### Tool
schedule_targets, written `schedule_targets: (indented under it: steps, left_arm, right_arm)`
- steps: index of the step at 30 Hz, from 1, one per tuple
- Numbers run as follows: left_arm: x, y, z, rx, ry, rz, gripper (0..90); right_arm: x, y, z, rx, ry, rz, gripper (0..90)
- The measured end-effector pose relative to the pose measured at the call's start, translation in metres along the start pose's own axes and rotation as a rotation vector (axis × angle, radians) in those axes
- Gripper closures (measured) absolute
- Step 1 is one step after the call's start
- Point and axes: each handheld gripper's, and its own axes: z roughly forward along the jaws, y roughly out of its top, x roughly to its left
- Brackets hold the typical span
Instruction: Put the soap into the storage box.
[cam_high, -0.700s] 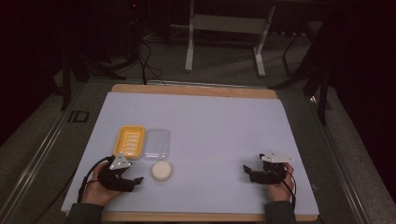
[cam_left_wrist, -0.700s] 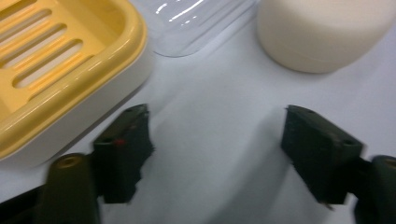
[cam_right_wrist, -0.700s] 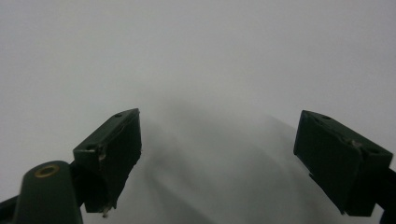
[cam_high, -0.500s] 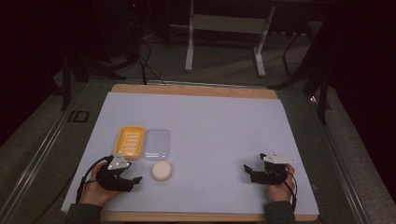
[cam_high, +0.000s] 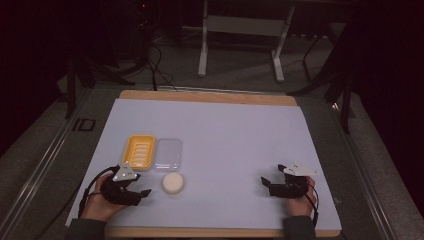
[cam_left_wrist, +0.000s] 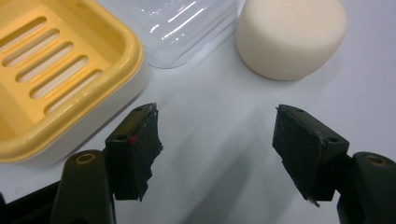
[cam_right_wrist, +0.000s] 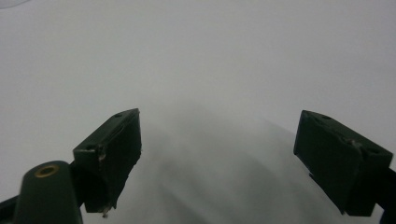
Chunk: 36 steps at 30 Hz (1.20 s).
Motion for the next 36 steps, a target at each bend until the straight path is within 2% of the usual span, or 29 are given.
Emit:
schedule_targets:
  steps: [4, 8, 15, 28, 32, 36]
  left_arm:
    - [-0.001, 0.004, -0.004, -0.012, -0.022, 0.014, 32.1]
    - [-0.002, 0.007, -0.005, 0.006, -0.028, 0.033, 32.2]
    - [-0.003, 0.008, 0.0, 0.031, -0.041, 0.044, 32.1]
    - [-0.002, 0.016, -0.002, 0.034, -0.061, 0.06, 30.8]
    - [-0.001, 0.021, -0.002, 0.051, -0.06, 0.076, 30.6]
    - [-0.003, 0.029, -0.002, 0.055, -0.076, 0.096, 30.4]
  right_arm:
    - [0.0, 0.0, 0.0, -0.005, 0.002, 0.0, 14.9]
    - [0.0, 0.0, 0.0, -0.004, 0.0, -0.004, 14.9]
    - [0.0, 0.0, 0.0, -0.005, 0.001, -0.004, 14.9]
    - [0.0, 0.0, 0.0, -0.006, 0.002, -0.005, 14.9]
    - [0.0, 0.0, 0.0, -0.006, 0.003, -0.004, 14.9]
    - [0.0, 0.0, 0.0, -0.004, 0.002, -0.006, 14.9]
